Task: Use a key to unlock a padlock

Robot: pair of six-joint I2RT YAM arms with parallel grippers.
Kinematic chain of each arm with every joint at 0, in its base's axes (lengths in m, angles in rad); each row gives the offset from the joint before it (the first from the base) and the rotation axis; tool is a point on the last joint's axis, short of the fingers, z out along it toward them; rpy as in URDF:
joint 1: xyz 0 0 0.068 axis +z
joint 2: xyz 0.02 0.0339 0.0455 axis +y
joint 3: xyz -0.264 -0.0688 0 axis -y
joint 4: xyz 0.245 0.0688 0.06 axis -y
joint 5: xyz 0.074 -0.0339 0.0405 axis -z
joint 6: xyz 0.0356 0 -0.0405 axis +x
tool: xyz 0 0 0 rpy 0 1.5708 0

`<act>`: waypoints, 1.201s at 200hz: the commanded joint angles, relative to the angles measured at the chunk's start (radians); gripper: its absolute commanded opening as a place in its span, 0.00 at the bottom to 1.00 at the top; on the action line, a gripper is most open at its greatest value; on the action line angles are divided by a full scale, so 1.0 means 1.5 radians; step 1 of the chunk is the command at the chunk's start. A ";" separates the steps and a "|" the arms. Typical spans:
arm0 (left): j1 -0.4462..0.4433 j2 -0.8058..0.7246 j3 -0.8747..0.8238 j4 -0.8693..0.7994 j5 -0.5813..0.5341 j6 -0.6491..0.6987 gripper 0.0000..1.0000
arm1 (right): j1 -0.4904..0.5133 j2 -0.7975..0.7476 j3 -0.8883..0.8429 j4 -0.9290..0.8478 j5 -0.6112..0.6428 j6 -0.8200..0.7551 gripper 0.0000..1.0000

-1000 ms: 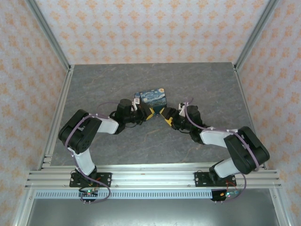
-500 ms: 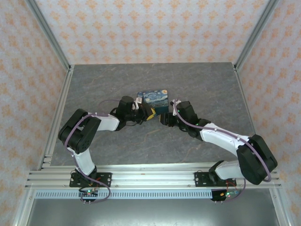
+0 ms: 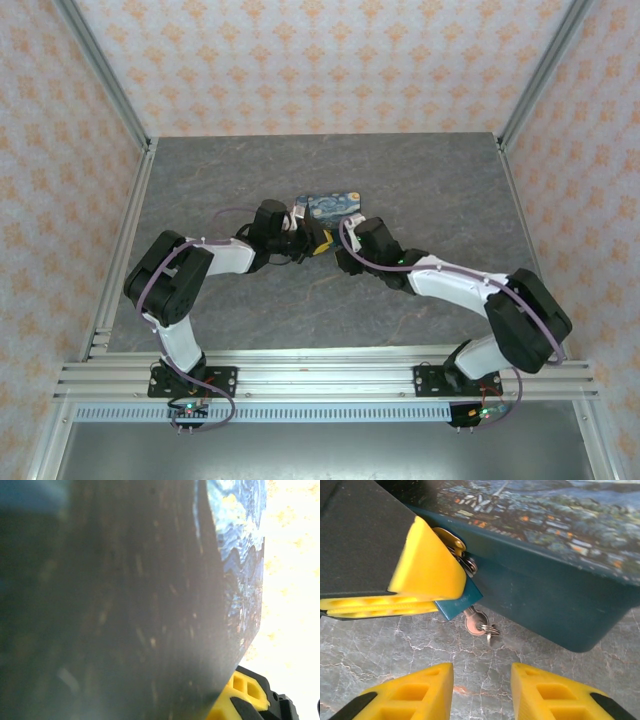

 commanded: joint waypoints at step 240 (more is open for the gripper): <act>0.004 -0.018 0.017 -0.002 0.045 0.002 0.00 | 0.030 0.128 0.113 0.004 0.122 -0.069 0.13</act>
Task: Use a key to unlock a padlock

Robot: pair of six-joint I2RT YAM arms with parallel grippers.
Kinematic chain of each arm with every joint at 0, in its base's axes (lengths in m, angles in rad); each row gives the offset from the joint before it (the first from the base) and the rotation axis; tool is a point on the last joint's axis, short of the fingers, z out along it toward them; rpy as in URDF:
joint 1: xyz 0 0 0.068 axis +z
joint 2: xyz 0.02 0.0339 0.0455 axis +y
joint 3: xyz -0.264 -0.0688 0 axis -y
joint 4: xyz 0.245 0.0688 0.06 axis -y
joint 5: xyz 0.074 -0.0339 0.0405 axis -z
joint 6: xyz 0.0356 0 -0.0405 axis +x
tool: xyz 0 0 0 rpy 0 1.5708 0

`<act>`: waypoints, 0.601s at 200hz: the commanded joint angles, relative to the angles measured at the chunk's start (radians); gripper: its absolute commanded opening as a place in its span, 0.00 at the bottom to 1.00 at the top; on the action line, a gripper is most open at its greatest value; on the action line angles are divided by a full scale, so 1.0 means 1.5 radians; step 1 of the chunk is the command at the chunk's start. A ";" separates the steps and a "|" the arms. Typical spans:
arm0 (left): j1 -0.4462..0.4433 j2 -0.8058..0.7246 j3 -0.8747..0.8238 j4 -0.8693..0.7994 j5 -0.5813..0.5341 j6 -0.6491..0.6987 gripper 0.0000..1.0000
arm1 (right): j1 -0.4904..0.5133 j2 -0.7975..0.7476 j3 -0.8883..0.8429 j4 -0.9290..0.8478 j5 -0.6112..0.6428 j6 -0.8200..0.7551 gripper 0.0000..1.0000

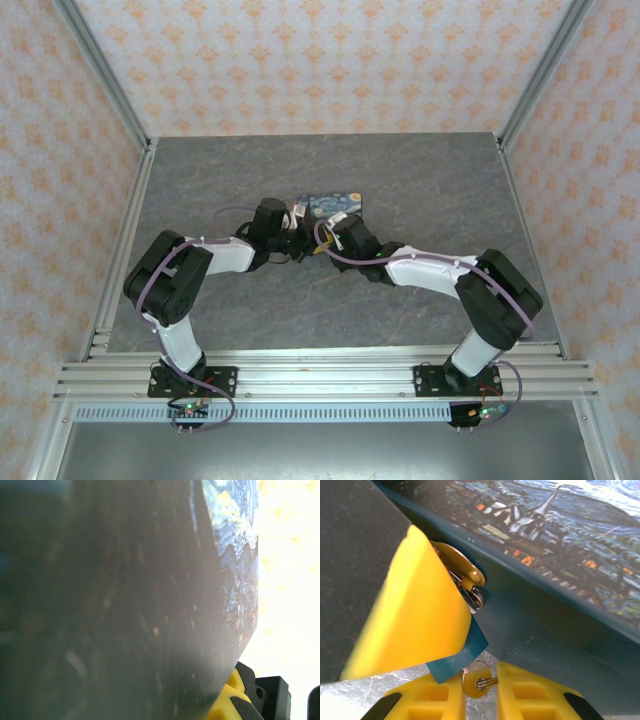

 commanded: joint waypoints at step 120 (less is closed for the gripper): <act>0.000 -0.013 -0.001 -0.027 0.016 0.037 0.00 | -0.054 -0.074 -0.013 0.007 -0.194 0.118 0.53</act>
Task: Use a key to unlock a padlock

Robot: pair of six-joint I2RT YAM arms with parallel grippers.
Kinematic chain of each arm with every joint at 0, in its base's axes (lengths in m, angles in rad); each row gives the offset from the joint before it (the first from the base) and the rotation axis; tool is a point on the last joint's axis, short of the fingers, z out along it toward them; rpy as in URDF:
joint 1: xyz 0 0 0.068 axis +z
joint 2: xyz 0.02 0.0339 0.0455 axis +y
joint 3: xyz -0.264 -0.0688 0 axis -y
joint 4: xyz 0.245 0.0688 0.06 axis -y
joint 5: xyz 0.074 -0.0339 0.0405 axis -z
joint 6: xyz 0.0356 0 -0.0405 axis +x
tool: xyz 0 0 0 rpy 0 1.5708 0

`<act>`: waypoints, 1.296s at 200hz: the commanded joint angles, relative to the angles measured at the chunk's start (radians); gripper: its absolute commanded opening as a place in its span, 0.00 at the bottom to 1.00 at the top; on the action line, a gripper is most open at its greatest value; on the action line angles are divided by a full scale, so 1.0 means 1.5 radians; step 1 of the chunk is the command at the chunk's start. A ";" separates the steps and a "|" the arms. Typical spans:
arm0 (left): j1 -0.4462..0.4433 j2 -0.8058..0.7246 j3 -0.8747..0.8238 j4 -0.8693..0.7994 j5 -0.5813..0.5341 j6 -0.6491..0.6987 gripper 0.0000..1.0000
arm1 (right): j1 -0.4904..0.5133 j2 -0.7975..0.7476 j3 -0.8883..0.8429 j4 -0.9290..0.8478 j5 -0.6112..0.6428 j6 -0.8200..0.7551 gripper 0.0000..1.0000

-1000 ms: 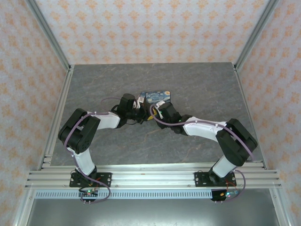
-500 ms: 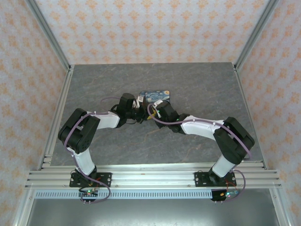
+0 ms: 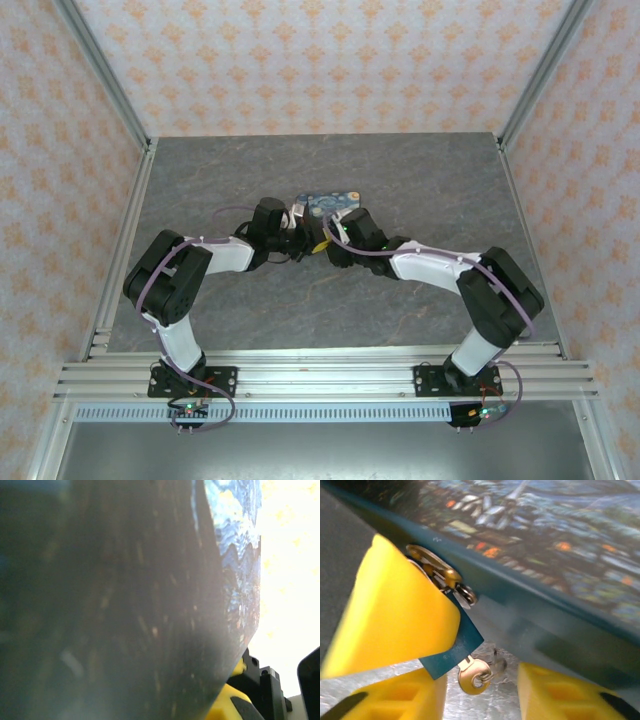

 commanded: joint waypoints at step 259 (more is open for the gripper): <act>-0.002 -0.241 -0.015 -0.378 -0.142 0.253 0.93 | -0.078 -0.007 -0.081 0.245 -0.100 0.399 0.78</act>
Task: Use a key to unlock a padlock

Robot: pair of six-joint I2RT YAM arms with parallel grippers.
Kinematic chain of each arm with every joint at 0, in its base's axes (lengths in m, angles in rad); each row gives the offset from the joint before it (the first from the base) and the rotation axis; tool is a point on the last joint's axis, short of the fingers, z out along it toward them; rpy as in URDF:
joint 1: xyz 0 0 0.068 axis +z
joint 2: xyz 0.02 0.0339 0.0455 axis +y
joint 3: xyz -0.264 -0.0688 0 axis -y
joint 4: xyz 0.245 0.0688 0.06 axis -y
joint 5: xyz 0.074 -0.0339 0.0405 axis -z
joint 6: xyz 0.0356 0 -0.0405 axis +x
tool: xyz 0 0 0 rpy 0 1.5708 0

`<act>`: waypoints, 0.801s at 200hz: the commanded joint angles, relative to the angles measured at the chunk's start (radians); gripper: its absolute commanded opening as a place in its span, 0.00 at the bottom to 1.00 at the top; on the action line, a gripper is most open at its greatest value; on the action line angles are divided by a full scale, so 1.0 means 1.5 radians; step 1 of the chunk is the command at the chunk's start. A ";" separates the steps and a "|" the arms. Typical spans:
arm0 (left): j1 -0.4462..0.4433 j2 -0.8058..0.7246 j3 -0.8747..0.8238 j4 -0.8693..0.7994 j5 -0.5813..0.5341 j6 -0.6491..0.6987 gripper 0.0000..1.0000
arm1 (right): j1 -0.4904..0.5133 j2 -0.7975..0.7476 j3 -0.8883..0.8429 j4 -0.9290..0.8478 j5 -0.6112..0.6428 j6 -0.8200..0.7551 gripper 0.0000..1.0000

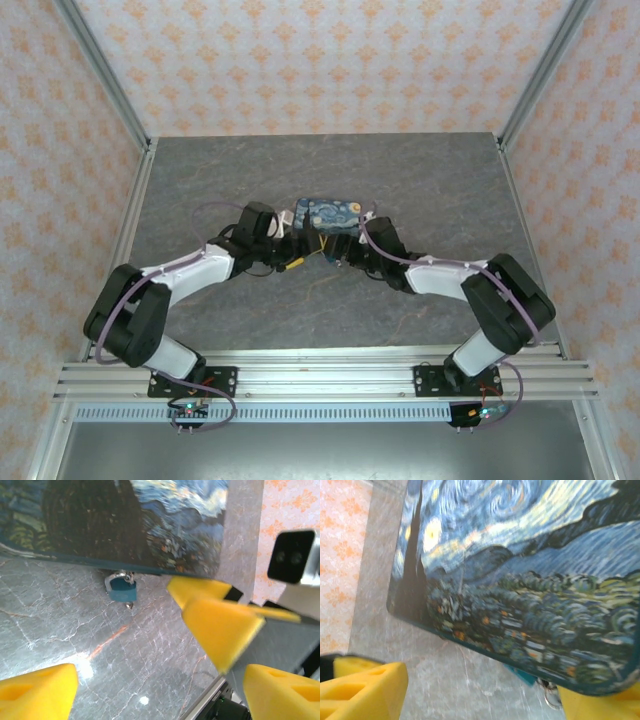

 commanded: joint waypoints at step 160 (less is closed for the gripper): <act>0.063 0.099 0.205 -0.138 -0.146 0.066 1.00 | -0.064 0.056 -0.010 0.057 -0.046 -0.072 0.53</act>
